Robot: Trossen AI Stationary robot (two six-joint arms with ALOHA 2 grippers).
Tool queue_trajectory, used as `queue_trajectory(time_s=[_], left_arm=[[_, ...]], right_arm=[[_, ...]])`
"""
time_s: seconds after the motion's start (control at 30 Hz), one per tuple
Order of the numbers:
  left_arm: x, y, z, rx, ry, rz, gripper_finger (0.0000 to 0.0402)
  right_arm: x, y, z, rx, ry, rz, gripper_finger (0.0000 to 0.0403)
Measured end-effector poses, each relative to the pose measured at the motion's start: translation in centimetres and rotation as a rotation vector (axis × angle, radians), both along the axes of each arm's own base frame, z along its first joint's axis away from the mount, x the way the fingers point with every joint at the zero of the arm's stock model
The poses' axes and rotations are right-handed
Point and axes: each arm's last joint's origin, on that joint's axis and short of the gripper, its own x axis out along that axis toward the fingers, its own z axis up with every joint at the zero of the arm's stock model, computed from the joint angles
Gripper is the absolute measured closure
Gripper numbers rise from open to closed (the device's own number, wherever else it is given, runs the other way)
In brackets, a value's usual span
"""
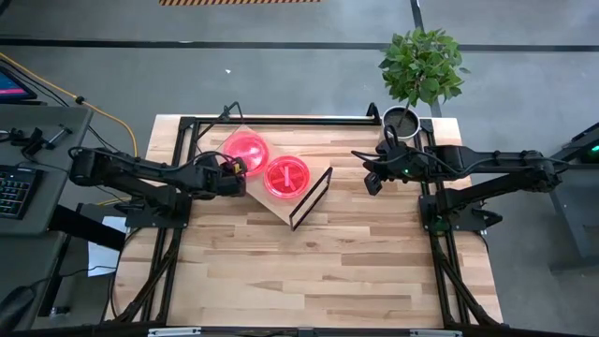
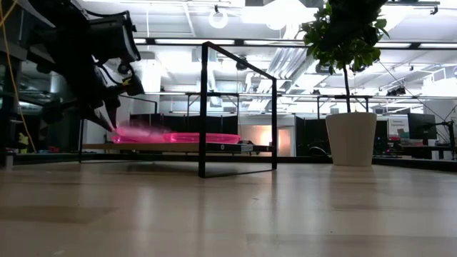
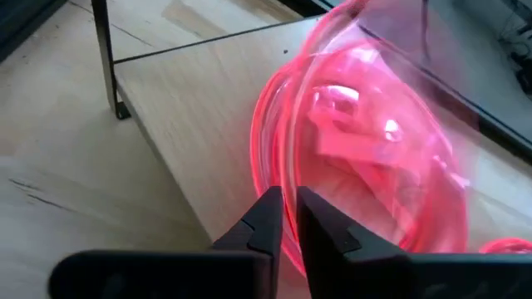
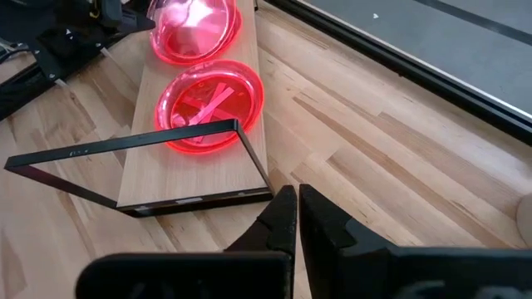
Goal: Place and stack plates onto a shelf
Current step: Stack the pink plate on top of the left pink plate on the shelf, then return to Home Position
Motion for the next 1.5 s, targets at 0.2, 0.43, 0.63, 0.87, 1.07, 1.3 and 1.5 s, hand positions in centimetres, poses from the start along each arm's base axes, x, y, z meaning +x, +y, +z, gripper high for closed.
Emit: queue_trajectory(time_s=[0.2,0.43,0.63,0.87,1.07,1.3,1.5], left_arm=[[-0.4,0.0,0.9,0.011,-0.008,-0.041,0.0320],[-1.0,-0.1,2.2,0.039,-0.004,-0.119,0.0260],[-1.8,-0.1,3.4,0.066,0.001,-0.195,0.0227],[-2.5,-0.1,4.7,0.094,-0.039,-0.250,0.0215],[-2.5,-0.3,6.6,0.138,-0.111,-0.441,0.0215],[-2.6,-0.7,9.8,0.303,-0.259,-0.683,0.0215],[-3.0,-0.8,12.1,0.458,-0.373,-0.772,0.0215]], right_arm=[[0.0,0.0,0.0,-0.005,0.001,0.001,0.0402],[0.0,0.0,0.0,-0.003,-0.001,-0.004,0.0402],[0.0,0.0,0.0,0.011,-0.010,-0.018,0.0402],[0.0,0.0,0.0,0.010,-0.009,-0.016,0.0402],[0.0,0.0,0.0,-0.006,0.001,0.001,0.0402],[-0.4,0.0,0.3,-0.038,0.006,0.033,0.0402],[-1.0,0.0,0.7,-0.056,-0.006,0.049,0.0402]])
